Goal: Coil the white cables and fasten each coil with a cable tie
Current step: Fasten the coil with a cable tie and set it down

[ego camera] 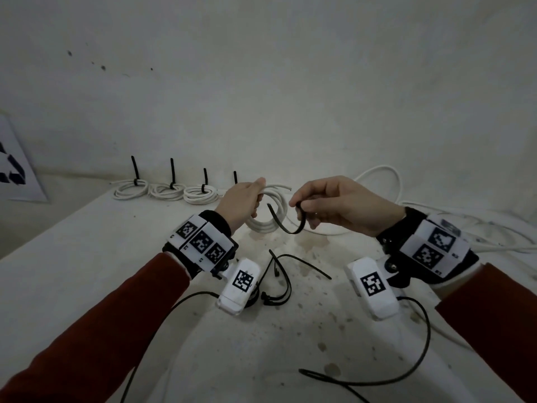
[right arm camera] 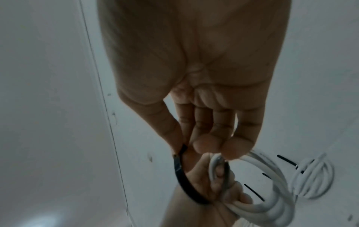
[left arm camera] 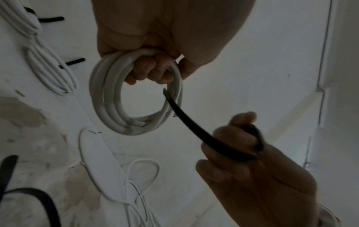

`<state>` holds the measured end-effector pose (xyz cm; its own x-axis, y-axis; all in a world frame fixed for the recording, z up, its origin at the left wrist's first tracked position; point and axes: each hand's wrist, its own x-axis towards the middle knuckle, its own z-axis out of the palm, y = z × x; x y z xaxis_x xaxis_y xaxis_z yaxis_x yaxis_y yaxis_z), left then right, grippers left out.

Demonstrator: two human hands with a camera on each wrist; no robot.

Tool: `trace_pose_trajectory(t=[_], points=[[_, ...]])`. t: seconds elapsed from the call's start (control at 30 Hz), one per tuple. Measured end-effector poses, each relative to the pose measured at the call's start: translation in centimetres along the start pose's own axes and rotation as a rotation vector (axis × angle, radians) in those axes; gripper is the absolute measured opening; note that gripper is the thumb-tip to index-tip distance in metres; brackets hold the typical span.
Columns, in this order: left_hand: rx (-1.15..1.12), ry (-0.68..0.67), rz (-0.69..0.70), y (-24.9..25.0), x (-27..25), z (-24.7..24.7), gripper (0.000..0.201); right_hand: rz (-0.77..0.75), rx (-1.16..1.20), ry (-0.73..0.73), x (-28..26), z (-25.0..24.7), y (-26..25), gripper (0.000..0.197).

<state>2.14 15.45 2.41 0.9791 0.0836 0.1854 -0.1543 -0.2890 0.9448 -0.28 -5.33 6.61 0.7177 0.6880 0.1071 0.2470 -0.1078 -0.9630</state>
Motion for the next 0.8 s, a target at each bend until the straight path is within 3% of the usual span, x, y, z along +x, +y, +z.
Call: trace_pose_trajectory(t=[0.17,0.3,0.47,0.8], points=[[-0.01,-0.009,0.083,1.4,-1.2,0.8,0.042,-0.188,-0.405,0.215,0.5,1.1,0.5,0.012],[0.007,-0.03,0.134,1.7,-1.9,1.1,0.042,-0.31,-0.574,0.398,0.8,1.5,1.1,0.023],[0.076,-0.052,0.135,1.3,-2.4,1.5,0.05,-0.36,-0.564,0.538,0.7,1.6,1.3,0.024],[0.232,-0.165,0.309,0.7,-3.4,2.1,0.039,-0.287,-0.377,0.575,0.5,0.9,1.9,0.023]])
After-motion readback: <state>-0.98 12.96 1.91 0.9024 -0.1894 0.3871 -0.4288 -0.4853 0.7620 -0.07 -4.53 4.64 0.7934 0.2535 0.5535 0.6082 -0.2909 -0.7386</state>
